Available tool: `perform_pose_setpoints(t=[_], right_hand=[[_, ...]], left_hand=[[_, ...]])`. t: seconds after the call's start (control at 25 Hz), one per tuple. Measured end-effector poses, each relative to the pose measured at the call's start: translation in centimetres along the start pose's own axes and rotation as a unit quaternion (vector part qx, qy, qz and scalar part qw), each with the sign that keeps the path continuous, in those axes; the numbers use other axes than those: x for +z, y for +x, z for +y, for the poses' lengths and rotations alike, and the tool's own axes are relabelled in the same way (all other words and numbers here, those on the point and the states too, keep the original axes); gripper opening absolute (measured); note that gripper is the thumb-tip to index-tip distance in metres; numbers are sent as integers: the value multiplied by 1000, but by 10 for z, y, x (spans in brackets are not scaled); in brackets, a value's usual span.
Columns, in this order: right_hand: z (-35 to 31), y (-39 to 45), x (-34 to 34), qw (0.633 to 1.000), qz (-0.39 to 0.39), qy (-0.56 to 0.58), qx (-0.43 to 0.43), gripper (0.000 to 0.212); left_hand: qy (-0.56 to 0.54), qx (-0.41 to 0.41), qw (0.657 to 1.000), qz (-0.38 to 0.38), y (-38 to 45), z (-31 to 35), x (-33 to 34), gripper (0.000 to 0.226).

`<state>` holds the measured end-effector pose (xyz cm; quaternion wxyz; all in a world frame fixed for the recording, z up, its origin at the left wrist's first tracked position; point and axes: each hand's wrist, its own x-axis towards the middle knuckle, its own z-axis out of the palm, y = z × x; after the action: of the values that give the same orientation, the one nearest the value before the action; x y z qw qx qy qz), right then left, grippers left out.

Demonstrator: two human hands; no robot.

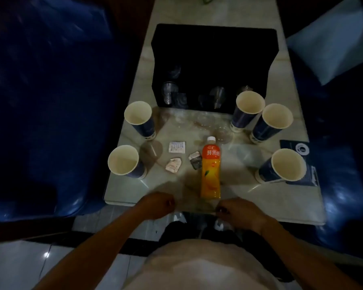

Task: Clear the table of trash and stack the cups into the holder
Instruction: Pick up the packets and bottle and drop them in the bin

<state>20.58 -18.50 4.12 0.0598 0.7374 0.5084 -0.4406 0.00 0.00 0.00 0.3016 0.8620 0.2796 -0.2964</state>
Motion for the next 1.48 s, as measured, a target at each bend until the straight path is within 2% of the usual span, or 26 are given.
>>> perform_pose_setpoints(t=[0.16, 0.28, 0.36, 0.44, 0.56, 0.68, 0.88, 1.0, 1.16, 1.28, 1.4, 1.48], right_hand=[[-25, 29, -41, 989, 130, -16, -71, 27], [-46, 62, -69, 972, 206, -16, -113, 26], [-53, 87, -82, 967, 230, -17, -111, 29], [-60, 114, -94, 967, 235, -40, -93, 35], [-63, 147, -104, 974, 200, -79, -70, 45], [-63, 170, -109, 979, 168, -95, -68, 51], [-71, 201, -100, 979, 131, -138, -75, 53], [-68, 208, -91, 972, 162, -152, -69, 47], [-72, 214, -82, 973, 195, -108, -54, 43], [-73, 214, -80, 977, 209, -27, -43, 46], [-71, 209, -81, 971, 228, 36, -65, 33], [-70, 198, -89, 963, 243, 96, -69, 24]], left_hand=[[-41, -32, 989, 135, 15, 3, -23, 25], [-73, -24, 972, 220, 33, 6, -31, 37], [-70, -77, 971, 213, 44, 9, -37, 49], [-11, -112, 977, 183, 54, 8, -42, 65], [-16, -159, 969, 189, 63, 2, -44, 58], [41, -152, 973, 171, 71, 1, -43, 56], [-3, -172, 966, 192, 78, 1, -43, 55], [-34, -159, 968, 192, 84, -1, -40, 47], [-172, -146, 945, 238, 85, -3, -42, 36], [-215, -134, 939, 232, 86, -4, -41, 28], [-282, -147, 923, 218, 84, -7, -44, 26], [-286, -145, 923, 212, 84, -9, -42, 31]])
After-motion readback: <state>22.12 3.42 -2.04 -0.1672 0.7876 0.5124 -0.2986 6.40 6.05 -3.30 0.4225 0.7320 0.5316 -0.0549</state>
